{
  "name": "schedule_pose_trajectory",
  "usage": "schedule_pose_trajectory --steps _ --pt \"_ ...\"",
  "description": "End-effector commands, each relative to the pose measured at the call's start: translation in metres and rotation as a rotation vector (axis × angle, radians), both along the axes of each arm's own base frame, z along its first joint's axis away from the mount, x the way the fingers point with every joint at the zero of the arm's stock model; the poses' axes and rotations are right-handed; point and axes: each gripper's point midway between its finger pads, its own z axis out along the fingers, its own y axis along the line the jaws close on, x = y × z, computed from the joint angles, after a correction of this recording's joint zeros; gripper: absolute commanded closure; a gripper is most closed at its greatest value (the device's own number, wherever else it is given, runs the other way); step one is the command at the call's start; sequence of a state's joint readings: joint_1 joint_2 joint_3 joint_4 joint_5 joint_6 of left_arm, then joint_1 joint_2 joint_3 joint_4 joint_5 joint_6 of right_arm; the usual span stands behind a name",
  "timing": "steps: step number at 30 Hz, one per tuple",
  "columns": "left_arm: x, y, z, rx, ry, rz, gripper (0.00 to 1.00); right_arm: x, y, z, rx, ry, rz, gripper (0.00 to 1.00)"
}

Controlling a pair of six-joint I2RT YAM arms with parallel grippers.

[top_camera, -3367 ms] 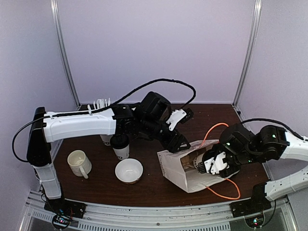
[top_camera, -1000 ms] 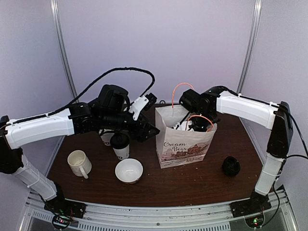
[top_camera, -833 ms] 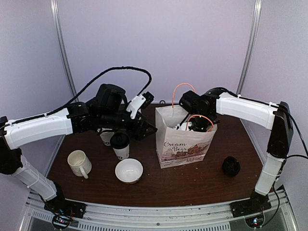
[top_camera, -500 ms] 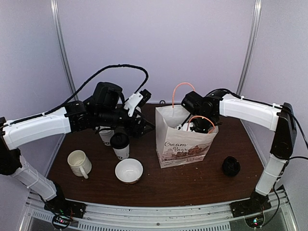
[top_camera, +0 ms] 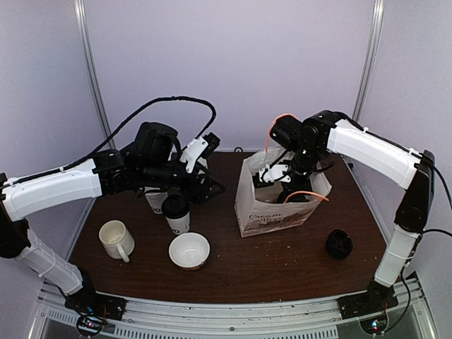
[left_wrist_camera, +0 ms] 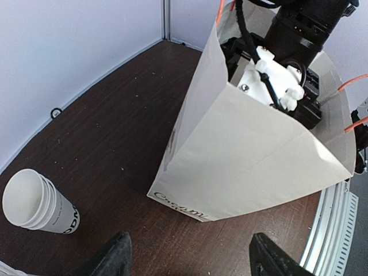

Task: Pack the takeout coffee

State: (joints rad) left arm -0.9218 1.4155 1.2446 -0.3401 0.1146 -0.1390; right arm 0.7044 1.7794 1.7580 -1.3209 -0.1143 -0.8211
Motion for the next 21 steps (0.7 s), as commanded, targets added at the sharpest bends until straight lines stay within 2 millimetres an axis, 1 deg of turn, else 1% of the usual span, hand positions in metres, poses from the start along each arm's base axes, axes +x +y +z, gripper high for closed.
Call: schedule_pose_trajectory --steps 1,6,9,11,12,14,16,19,21 --pt "0.004 0.015 0.014 0.016 -0.046 0.042 0.27 -0.008 0.0 0.017 0.052 0.018 -0.033 0.0" --pt "0.008 0.031 0.01 0.073 -0.035 0.088 0.25 -0.015 0.001 0.009 0.041 0.079 -0.03 0.01" --pt "0.012 0.037 0.009 0.081 -0.028 0.108 0.25 -0.029 0.005 0.011 0.065 0.148 0.005 0.03" --pt "0.014 0.039 0.008 0.08 -0.025 0.118 0.25 -0.047 0.01 0.013 0.108 0.228 0.066 0.04" --pt "0.015 0.038 0.01 0.069 -0.028 0.115 0.25 -0.051 0.012 0.013 0.123 0.249 0.077 0.06" --pt "0.014 0.031 0.022 0.023 -0.045 0.088 0.24 -0.051 0.016 0.011 0.133 0.263 0.078 0.11" --pt "0.014 0.02 0.039 -0.041 -0.063 0.054 0.24 -0.047 0.016 0.009 0.122 0.26 0.065 0.17" --pt "0.014 -0.001 0.064 -0.125 -0.084 -0.014 0.24 -0.044 0.017 0.008 0.117 0.256 0.059 0.24" --pt "0.018 -0.016 0.082 -0.176 -0.101 -0.051 0.24 -0.044 0.017 0.01 0.12 0.252 0.057 0.32"
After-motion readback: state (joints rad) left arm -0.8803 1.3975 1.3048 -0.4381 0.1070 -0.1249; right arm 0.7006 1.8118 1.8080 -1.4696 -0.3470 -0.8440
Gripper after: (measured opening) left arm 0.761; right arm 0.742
